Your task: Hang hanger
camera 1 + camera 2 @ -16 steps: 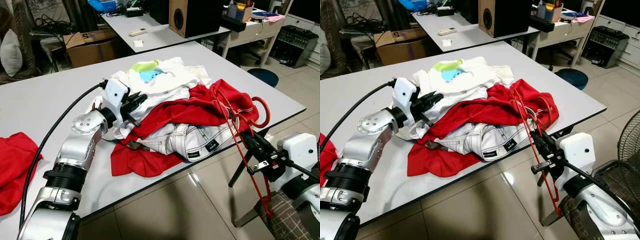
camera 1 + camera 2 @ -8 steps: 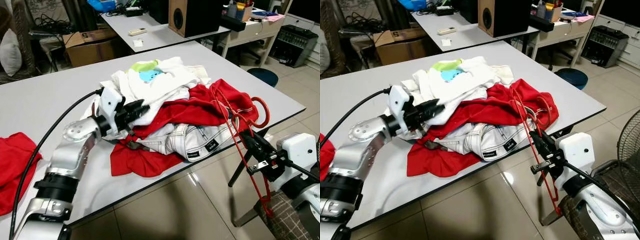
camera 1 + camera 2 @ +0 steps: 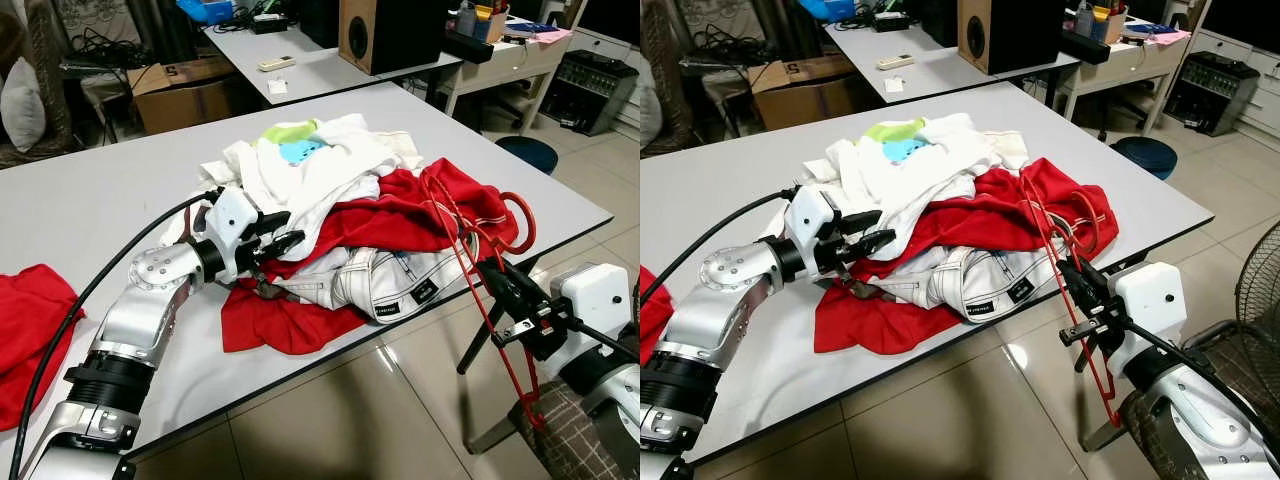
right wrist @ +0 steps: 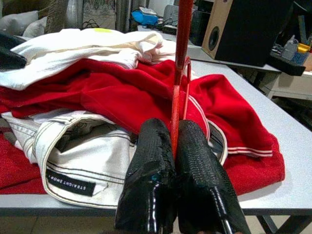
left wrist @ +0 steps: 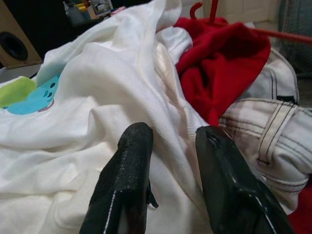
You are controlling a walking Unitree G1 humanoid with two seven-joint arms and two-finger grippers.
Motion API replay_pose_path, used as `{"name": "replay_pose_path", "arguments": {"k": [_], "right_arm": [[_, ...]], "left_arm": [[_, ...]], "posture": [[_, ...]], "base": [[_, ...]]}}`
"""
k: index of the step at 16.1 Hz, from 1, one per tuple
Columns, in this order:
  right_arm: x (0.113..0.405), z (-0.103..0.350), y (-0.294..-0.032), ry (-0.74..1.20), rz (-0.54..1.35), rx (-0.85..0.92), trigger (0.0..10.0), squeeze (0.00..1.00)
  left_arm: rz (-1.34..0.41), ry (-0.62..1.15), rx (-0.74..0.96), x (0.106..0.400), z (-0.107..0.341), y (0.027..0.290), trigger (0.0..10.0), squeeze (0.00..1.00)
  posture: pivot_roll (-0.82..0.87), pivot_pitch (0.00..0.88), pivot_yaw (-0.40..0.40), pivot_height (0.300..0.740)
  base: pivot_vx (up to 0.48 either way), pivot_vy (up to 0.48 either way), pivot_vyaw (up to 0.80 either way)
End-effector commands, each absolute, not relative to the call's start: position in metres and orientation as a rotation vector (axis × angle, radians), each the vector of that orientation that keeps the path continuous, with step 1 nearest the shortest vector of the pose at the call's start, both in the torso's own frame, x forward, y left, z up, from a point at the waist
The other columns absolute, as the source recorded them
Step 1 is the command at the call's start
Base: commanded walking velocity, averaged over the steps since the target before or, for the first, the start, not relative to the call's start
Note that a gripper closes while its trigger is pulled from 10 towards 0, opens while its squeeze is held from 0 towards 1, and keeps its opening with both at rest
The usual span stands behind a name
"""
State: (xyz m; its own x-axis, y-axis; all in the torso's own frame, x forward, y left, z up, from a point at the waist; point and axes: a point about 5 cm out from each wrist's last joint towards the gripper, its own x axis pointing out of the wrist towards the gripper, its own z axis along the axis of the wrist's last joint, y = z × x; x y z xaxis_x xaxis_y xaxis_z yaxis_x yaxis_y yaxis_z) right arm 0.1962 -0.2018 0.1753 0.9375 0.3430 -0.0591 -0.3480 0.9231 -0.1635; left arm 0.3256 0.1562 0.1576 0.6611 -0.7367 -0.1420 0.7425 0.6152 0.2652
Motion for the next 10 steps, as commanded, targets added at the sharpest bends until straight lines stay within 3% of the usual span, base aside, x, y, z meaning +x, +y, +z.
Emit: {"name": "replay_pose_path", "arguments": {"k": [1, 5, 6, 7, 10], "right_arm": [[0.1969, 0.1747, -0.2003, 0.028, 0.375, -0.176, 10.0, 0.00], [0.1977, 0.1748, -0.2007, 0.025, 0.375, -0.179, 10.0, 0.00], [0.1985, 0.1748, -0.2007, 0.024, 0.376, -0.180, 10.0, 0.00], [0.1991, 0.1748, -0.2005, 0.022, 0.378, -0.180, 10.0, 0.00], [0.1999, 0.1748, -0.2003, 0.021, 0.379, -0.180, 10.0, 0.00]], "left_arm": [[-0.844, 0.042, 0.346, 0.3239, 0.1515, 0.1568, 10.0, 0.00], [-0.861, 0.059, 0.400, 0.3204, 0.1453, 0.1563, 10.0, 0.00], [-0.859, 0.059, 0.410, 0.3209, 0.1448, 0.1558, 8.2, 0.00], [-0.847, 0.056, 0.400, 0.3220, 0.1449, 0.1558, 0.0, 0.00], [-0.833, 0.051, 0.386, 0.3233, 0.1455, 0.1558, 0.0, 0.00]], "posture": [[-0.13, 0.000, 0.061, 0.740], [-0.12, 0.000, 0.057, 0.740], [-0.12, 0.000, 0.056, 0.740], [-0.12, 0.000, 0.055, 0.740], [-0.12, 0.000, 0.056, 0.740]], "base": [[0.000, 0.000, 0.00], [0.000, 0.000, 0.00], [0.000, 0.000, 0.00], [0.000, 0.000, 0.00], [0.000, 0.000, 0.00]]}}
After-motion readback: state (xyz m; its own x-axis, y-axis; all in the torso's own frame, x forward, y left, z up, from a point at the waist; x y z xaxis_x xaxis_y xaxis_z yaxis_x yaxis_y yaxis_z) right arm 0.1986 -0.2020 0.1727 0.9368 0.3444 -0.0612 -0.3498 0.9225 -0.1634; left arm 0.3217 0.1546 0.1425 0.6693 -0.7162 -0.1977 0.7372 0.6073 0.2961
